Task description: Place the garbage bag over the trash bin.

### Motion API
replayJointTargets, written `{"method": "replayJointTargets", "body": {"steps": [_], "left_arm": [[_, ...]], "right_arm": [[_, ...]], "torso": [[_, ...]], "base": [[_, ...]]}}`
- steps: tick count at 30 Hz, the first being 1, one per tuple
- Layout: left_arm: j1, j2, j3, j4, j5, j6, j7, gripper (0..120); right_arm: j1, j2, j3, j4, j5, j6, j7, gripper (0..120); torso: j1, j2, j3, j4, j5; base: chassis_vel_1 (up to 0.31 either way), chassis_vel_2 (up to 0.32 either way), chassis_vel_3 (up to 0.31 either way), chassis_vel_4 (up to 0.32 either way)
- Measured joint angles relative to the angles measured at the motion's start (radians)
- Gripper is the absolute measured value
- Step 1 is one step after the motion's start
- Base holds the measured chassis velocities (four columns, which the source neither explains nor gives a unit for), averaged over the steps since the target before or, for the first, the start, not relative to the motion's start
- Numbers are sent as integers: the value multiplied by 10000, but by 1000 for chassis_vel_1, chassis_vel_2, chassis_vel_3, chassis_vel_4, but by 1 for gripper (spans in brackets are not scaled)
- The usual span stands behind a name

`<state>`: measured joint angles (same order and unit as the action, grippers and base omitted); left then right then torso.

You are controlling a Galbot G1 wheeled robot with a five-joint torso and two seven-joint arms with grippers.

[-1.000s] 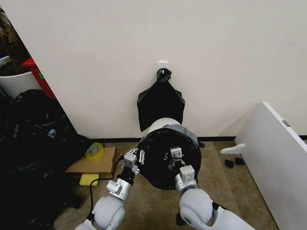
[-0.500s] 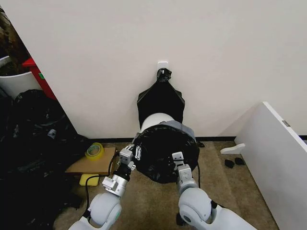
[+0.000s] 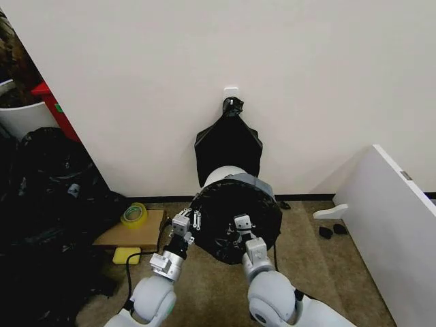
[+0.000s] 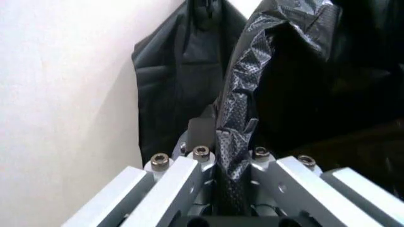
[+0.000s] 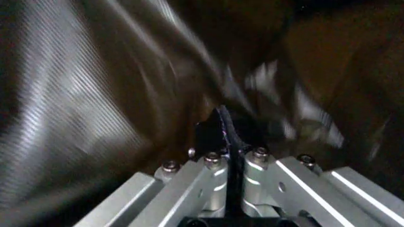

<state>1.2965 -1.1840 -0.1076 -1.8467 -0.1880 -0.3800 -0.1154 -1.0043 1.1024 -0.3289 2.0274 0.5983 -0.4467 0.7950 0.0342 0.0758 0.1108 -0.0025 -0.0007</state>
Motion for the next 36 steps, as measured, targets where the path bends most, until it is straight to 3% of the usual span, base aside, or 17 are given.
{"method": "replayJointTargets", "body": {"steps": [2,7,14,18,26,36], "left_arm": [[45,22,-64,-116,124,-246,18,0],[111,80,-132,-228,261,-459,149,0],[152,32,-87,-144,354,-482,177,0],[63,13,96,65,289,-461,163,0],[184,-15,386,-197,228,-505,376,0],[456,117,386,-614,205,-574,518,0]], "right_arm": [[456,227,-112,-427,1094,-777,780,0],[877,308,-144,-1009,789,-1177,1030,0],[921,261,-12,-1276,-819,-868,784,0],[286,146,-64,-747,-1221,467,-297,0],[720,333,56,-1693,-913,-452,216,0],[1359,435,340,-2442,-966,-450,275,0]], "torso": [[0,0,0,0,0],[0,0,0,1,1],[0,0,0,0,0],[0,0,0,-1,2],[0,0,0,-1,1],[0,0,0,0,1]], "base": [[0,0,0,0],[0,0,0,0],[0,0,0,0],[0,0,0,0],[0,0,0,0],[0,0,0,0]]}}
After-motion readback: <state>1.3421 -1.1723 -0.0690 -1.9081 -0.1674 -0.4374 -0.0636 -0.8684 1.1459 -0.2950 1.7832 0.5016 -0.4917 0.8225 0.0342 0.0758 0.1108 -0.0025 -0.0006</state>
